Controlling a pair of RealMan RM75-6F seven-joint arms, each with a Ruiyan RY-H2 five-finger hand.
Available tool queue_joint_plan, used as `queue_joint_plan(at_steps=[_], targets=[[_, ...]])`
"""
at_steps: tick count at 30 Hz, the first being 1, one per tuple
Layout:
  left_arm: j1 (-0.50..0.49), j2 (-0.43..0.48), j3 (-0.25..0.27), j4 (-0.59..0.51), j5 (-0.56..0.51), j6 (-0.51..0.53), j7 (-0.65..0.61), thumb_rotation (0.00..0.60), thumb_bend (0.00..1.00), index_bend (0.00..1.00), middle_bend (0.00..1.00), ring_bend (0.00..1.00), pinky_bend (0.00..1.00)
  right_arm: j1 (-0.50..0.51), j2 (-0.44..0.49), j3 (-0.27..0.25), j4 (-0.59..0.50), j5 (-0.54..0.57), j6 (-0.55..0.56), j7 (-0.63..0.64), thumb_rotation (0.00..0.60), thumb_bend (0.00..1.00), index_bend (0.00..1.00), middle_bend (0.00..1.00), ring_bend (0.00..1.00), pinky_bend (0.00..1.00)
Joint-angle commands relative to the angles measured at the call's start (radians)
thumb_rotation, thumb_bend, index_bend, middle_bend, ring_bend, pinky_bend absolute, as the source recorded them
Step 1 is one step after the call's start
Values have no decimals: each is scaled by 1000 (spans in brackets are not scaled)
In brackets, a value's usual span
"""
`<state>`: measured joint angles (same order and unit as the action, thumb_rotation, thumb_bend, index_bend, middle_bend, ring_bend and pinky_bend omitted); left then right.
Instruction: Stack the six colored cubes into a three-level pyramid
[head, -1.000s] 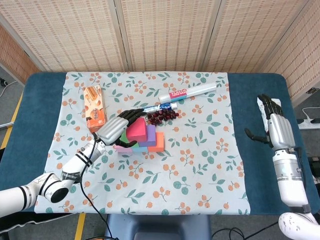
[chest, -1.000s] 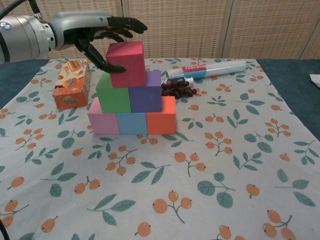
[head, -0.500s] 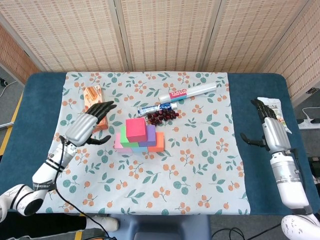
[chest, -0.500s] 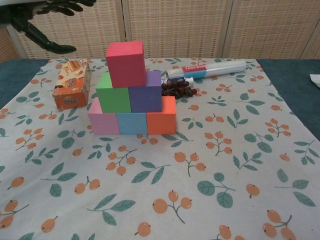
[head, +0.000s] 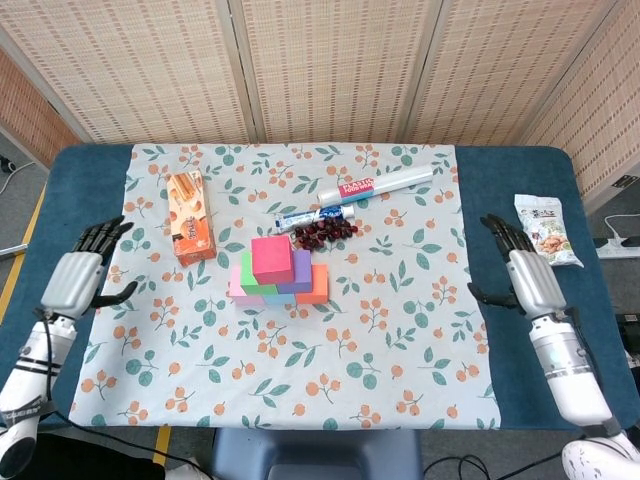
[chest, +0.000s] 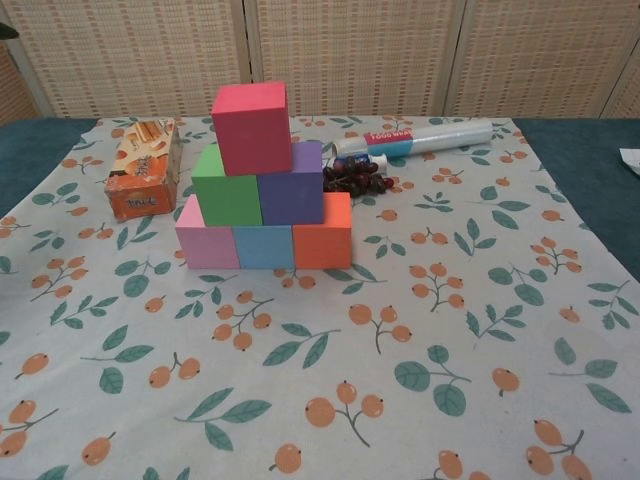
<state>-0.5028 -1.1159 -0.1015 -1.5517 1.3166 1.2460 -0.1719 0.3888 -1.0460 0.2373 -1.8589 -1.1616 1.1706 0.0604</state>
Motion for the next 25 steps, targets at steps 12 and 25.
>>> queue_joint_plan(at_steps=[12, 25], targets=[[373, -75, 144, 95, 70, 362, -25, 600, 308, 121, 41, 0, 73, -277, -68, -216, 200, -362, 366, 129, 600, 86, 0, 0, 0, 0], [459, -124, 154, 105, 144, 416, 15, 600, 308, 130, 41, 0, 67, -353, -131, -233, 255, -385, 432, 150, 600, 85, 0, 0, 0, 0]])
